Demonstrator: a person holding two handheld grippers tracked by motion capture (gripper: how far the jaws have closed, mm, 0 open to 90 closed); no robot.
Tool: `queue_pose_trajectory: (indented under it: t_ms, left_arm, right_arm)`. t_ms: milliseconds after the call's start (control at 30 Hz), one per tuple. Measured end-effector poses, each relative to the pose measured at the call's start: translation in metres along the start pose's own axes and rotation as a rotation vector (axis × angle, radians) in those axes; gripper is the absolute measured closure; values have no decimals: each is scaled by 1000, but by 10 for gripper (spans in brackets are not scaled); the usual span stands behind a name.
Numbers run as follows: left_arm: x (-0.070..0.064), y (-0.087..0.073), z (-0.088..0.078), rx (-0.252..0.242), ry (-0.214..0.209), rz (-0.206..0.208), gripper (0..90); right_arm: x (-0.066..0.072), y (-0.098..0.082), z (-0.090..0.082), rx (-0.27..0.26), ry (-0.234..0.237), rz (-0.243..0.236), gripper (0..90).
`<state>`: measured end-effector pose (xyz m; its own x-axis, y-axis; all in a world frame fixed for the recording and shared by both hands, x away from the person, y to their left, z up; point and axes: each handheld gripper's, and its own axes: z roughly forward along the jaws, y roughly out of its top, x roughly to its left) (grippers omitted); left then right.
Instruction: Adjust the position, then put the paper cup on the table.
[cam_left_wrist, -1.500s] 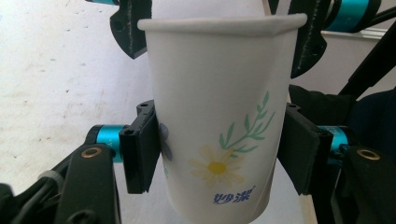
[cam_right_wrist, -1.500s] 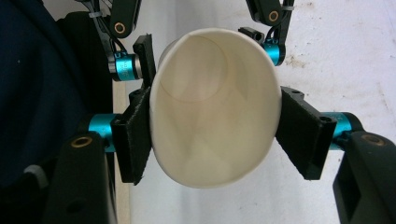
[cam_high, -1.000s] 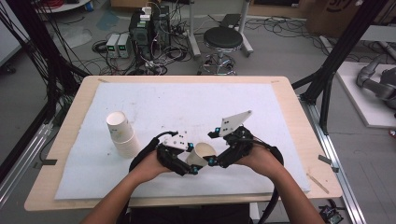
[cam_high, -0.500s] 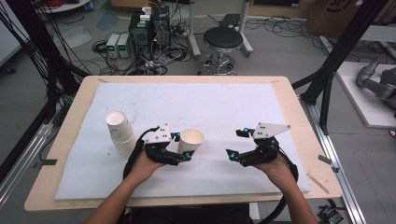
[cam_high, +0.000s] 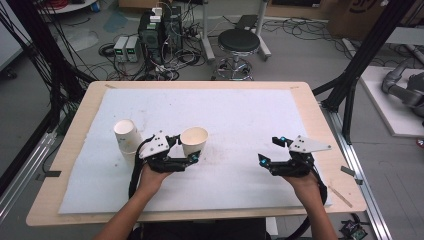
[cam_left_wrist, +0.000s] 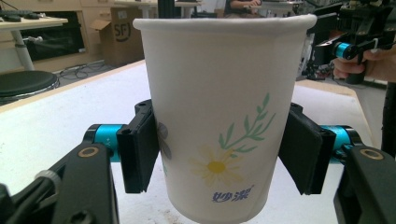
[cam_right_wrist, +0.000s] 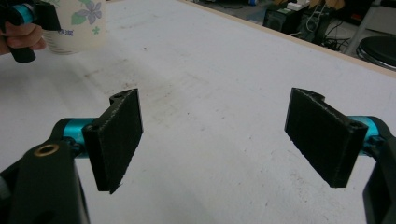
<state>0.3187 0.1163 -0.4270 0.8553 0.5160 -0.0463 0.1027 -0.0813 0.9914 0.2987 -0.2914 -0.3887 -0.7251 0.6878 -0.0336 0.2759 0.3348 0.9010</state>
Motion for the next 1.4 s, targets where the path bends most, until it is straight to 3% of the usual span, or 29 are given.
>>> queue_pose_trajectory:
  t_ms: [533,900,1033,1200,1300,1400]
  left_arm:
    - [4,1,-2,-23,42,2,337]
    - [5,0,6,-19,59,2,336]
    - [4,-3,15,7,66,12,334]
    - [6,-8,30,23,80,-31,330]
    - [6,-13,45,105,91,-58,329]
    - [5,-18,57,165,100,-41,329]
  right_arm:
    - [0,0,-4,-22,-13,6,194]
    - [-1,0,-2,-17,-5,3,194]
    - [-2,1,-1,-19,-3,0,194]
    - [-1,0,0,-15,5,-2,194]
    - [-1,0,-1,-14,7,-4,194]
    - [-2,0,-1,-11,14,-3,194]
